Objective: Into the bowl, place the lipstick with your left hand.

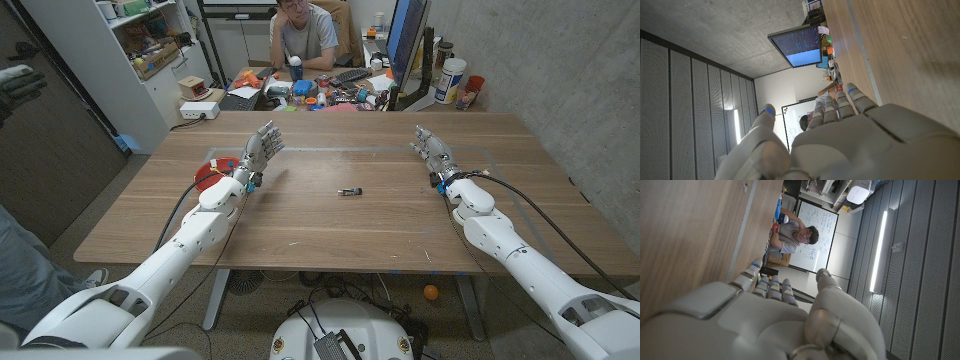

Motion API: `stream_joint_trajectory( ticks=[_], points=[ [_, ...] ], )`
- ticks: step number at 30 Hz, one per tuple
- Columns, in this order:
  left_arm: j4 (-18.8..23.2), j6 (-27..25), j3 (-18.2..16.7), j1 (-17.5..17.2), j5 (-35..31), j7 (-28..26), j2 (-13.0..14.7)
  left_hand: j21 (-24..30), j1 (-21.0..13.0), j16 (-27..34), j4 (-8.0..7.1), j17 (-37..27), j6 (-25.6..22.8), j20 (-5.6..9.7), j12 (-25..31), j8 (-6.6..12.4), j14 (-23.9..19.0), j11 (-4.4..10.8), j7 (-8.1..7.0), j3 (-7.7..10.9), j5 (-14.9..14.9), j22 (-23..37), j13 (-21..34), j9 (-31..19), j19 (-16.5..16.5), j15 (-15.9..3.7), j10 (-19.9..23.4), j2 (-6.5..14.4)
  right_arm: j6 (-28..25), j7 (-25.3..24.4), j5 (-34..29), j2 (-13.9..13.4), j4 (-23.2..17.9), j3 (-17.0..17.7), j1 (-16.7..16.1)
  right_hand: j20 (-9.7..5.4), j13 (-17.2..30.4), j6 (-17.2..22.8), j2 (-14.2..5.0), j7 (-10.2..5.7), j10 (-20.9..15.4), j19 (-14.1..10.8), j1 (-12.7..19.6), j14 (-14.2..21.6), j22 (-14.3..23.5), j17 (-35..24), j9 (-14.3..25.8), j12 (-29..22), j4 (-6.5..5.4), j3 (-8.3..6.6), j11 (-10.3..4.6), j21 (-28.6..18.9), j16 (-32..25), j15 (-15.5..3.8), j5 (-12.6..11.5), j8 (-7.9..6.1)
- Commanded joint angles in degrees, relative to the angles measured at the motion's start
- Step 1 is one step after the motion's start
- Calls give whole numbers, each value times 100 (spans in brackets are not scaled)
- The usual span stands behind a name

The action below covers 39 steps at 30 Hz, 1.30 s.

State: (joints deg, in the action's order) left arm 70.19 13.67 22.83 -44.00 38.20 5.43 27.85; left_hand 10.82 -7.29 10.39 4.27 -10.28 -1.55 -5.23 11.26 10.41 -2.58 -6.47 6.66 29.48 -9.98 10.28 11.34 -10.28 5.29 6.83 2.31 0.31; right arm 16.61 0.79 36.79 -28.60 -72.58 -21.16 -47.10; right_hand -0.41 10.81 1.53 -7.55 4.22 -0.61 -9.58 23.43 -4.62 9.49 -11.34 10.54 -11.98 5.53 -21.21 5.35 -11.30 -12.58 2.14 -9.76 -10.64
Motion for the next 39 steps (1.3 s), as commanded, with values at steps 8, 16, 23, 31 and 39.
stream_joint_trajectory(
  ticks=[8,16,23,31,39],
  points=[
    [618,-410,121,-81,-345,-299,366,33,-313,33,173,-22,-25,-99,49,50,-31,-91,202,211,-55,5,20,-14,-3,98,25,270,166,-181,-148,-37,-84,49,-19,38,6,38,-28,9,-16,-37,20,-24,27,-21,29,-8,9,6,52,-6,-20,35,-31,-52],
    [1112,-677,115,-242,-629,-745,623,49,-602,57,351,-16,-89,-217,88,95,-90,-113,222,360,-85,4,22,-21,13,110,87,425,197,-200,-168,-36,-143,47,-47,55,6,42,-27,9,-26,-39,16,-16,27,-22,29,-6,12,15,54,-3,-18,46,-30,-53],
    [1568,-893,59,-400,-885,-1120,875,57,-795,71,456,-13,-161,-230,104,128,-146,-111,224,456,-113,4,23,-25,26,109,117,519,239,-253,-195,-49,-229,69,-89,69,6,55,-25,4,-33,-44,12,-5,27,-23,29,-3,15,25,61,-2,-17,59,-30,-57],
    [2010,-1269,4,-476,-1088,-1333,1177,60,-1025,74,564,-9,-345,-316,130,195,-191,-80,201,539,-127,4,28,-36,29,85,175,551,245,-228,-202,-55,-287,54,-103,85,6,66,-22,-16,-51,-40,7,6,28,-24,29,-3,19,35,71,3,-15,64,-29,-61],
    [2355,-1646,50,-435,-1462,-1502,1456,107,-1380,97,627,-5,-650,-68,184,277,-342,-37,167,621,-139,2,37,-51,171,45,322,524,271,-220,-194,-44,-329,60,-108,117,7,71,-20,-25,-70,-34,1,23,28,-25,29,-4,23,47,77,9,-15,75,-28,-61]
  ],
)
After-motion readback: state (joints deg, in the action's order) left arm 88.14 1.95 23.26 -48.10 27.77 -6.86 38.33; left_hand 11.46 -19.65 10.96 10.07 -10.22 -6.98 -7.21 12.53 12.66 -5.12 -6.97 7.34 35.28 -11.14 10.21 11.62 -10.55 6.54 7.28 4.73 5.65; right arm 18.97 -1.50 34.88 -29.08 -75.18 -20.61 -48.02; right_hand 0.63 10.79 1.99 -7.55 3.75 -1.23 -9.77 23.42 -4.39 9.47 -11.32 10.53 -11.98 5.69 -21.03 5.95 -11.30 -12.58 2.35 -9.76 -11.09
